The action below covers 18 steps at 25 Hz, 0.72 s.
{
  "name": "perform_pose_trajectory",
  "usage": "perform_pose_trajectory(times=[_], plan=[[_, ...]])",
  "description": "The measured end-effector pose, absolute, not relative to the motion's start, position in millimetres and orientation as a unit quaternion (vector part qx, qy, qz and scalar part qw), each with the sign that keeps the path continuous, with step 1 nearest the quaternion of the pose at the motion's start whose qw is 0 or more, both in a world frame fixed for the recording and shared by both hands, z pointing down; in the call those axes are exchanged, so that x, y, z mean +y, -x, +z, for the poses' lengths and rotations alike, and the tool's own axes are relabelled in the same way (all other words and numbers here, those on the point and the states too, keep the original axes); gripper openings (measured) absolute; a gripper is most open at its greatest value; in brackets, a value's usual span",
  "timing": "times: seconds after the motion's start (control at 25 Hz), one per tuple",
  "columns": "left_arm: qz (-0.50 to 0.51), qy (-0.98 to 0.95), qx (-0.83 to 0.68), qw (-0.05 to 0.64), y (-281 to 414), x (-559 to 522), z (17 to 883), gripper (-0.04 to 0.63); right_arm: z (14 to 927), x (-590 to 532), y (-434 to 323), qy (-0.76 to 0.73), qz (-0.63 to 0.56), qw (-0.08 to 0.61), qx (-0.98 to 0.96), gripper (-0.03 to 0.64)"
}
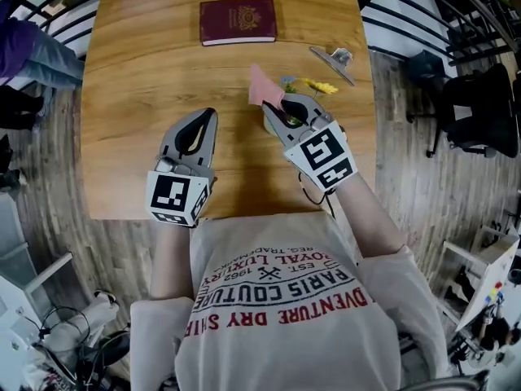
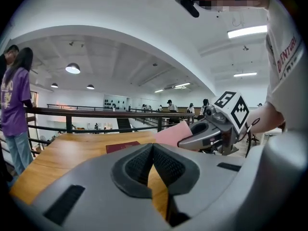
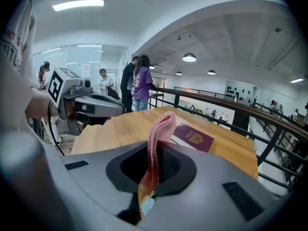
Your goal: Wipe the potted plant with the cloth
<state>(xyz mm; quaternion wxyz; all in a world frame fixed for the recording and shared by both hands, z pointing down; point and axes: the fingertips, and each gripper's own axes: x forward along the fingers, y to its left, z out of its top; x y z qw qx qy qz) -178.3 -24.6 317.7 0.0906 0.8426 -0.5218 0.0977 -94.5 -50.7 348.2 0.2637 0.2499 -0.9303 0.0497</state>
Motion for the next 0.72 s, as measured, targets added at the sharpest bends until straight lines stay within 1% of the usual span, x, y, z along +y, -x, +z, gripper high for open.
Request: perform_pose_trajectory(times=[0.36, 0.56, 0.72], plan=[[0.118, -0.857, -0.482, 0.139, 241.7, -8.6, 368.5, 0.015, 438.8, -33.9, 137.0, -0.320, 0.116, 0.317, -0.886, 0.035], [0.119, -0.857, -0.472, 0.168, 263.6, -0.5, 391.3, 0.015, 485.7, -35.3, 134.0, -0.393, 0.152, 0.336, -0.842, 0.035], [0.132, -0.865, -0.453, 0.171, 270.3, 5.8, 403.6, 0.015, 519.2, -33.1, 129.9, -0.433, 0.193, 0.347, -0.809, 0.035]])
